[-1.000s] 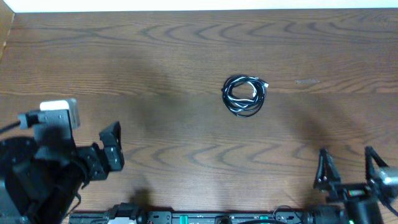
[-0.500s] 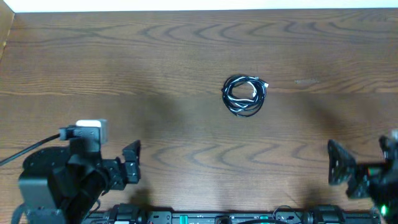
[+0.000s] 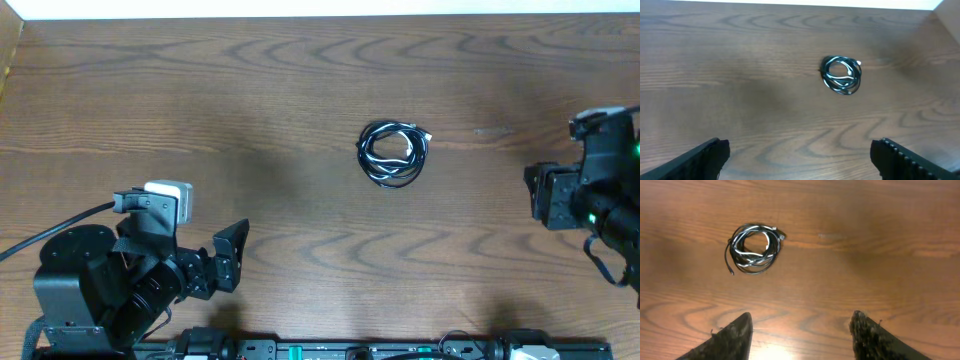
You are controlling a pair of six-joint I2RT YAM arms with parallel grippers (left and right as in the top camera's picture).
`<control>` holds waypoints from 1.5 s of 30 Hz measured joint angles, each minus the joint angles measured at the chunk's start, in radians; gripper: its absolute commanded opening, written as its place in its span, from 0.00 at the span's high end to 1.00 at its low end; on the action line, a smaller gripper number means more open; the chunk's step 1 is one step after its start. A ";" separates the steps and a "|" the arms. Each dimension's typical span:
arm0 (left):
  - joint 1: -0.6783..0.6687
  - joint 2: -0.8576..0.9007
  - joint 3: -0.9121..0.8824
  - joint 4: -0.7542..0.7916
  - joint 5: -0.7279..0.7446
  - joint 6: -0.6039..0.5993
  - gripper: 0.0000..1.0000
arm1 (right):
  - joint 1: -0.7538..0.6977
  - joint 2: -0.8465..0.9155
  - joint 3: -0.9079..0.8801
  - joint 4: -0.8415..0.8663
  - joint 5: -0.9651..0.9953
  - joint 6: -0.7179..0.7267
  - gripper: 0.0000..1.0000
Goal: Untangle cables
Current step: 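Raise the left arm and move its gripper toward the cable bundle, then grasp the black-and-white cable bundle with the left gripper and lift it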
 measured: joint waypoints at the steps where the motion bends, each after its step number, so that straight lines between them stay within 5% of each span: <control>1: 0.000 0.002 -0.002 0.000 0.006 -0.001 0.56 | 0.000 0.004 0.000 0.001 0.001 -0.004 0.25; 3: 0.000 0.012 -0.006 0.000 0.011 0.002 0.72 | 0.000 0.008 0.000 0.010 0.003 -0.005 0.16; 4: 0.000 0.021 -0.006 0.000 0.014 0.004 0.74 | 0.000 0.008 0.000 0.014 0.003 -0.003 0.01; 5: 0.000 0.030 -0.006 0.001 0.017 0.004 0.73 | 0.000 0.008 0.000 0.016 0.005 -0.004 0.01; 7: 0.000 0.059 -0.007 0.005 0.022 0.015 0.37 | 0.000 0.008 0.000 0.016 0.004 -0.009 0.01; 8: 0.000 0.072 -0.007 0.006 0.025 0.016 0.27 | 0.000 0.008 0.000 0.016 0.004 -0.009 0.01; 12: 0.000 0.138 -0.008 0.033 0.030 0.018 0.11 | 0.000 0.008 0.000 0.014 0.005 -0.018 0.01; 21: -0.015 0.315 -0.010 0.240 0.094 0.015 0.10 | 0.000 0.008 0.000 0.014 0.005 -0.059 0.01; 34: -0.244 0.649 -0.011 0.546 0.129 0.022 0.04 | 0.000 0.014 0.000 0.030 0.006 -0.085 0.01; 45: -0.409 0.834 -0.011 0.709 -0.114 -0.032 0.04 | 0.000 0.014 -0.025 0.058 0.014 -0.089 0.01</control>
